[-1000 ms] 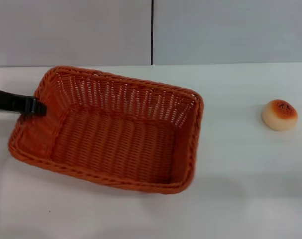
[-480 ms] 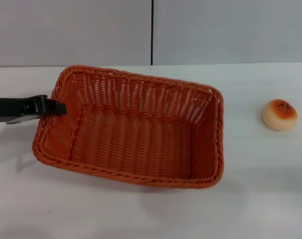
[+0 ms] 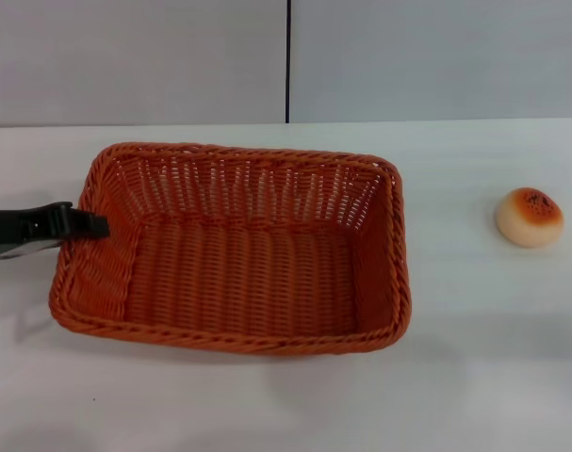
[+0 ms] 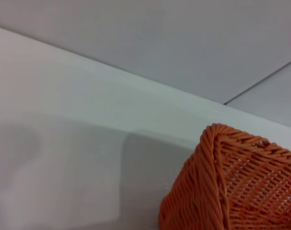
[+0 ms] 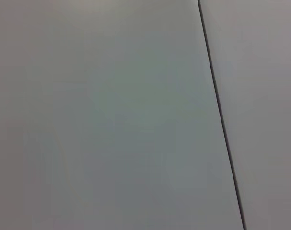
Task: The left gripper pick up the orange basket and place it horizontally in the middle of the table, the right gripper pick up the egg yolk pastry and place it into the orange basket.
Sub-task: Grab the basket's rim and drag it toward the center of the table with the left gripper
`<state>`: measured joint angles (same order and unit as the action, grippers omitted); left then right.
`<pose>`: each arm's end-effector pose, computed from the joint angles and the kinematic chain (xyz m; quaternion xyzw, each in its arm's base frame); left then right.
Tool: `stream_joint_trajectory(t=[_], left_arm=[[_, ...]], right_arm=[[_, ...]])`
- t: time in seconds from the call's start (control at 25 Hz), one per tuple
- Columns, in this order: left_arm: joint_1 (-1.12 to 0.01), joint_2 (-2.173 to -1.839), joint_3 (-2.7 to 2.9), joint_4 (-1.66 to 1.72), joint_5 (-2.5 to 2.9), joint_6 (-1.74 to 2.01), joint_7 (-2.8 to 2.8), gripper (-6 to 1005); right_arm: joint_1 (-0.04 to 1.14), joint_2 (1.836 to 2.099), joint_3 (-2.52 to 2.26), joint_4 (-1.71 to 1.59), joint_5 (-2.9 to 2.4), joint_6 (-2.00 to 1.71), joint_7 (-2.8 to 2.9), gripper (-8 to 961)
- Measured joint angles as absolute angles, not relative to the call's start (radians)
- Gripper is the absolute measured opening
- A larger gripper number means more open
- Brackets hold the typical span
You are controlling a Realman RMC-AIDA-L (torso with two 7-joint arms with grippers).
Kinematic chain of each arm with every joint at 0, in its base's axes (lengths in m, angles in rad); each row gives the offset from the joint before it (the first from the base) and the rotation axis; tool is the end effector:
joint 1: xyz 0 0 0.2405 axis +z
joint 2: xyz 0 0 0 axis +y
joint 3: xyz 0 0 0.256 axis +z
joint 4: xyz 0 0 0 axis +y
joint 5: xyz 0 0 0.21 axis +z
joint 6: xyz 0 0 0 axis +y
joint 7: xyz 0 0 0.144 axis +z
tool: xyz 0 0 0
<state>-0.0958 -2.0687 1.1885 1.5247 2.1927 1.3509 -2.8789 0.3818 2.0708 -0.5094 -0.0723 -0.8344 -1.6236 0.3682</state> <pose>-0.2717 0.2902 0.0586 -0.7226 -0.6386 -0.1121 0.2399 0.3324 0.2920 0.0637 -0.6010 0.1346 0.4350 0.6569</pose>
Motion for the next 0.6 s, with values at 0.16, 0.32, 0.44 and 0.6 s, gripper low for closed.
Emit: stream_joint_trajectory(t=[0.16, 0.32, 0.44, 0.6], left_arm=[[-0.091, -2.064, 1.200, 1.524, 2.197, 1.357, -2.871, 169], [-0.087, -2.064, 1.201, 1.521, 2.194, 1.360, -2.859, 169], [-0.086, -2.064, 1.201, 1.521, 2.190, 1.362, -2.855, 170], [-0.085, -2.065, 1.178, 1.512, 2.157, 1.359, -2.854, 170]], right_arm=[[0.380, 2.071, -0.509, -0.073, -0.840, -1.624, 0.368, 621], [0.376, 2.072, -0.511, -0.074, -0.840, -1.624, 0.368, 621], [0.371, 2.072, -0.511, -0.074, -0.841, -1.624, 0.368, 621], [0.368, 2.072, -0.511, -0.074, -0.841, -1.625, 0.368, 621]])
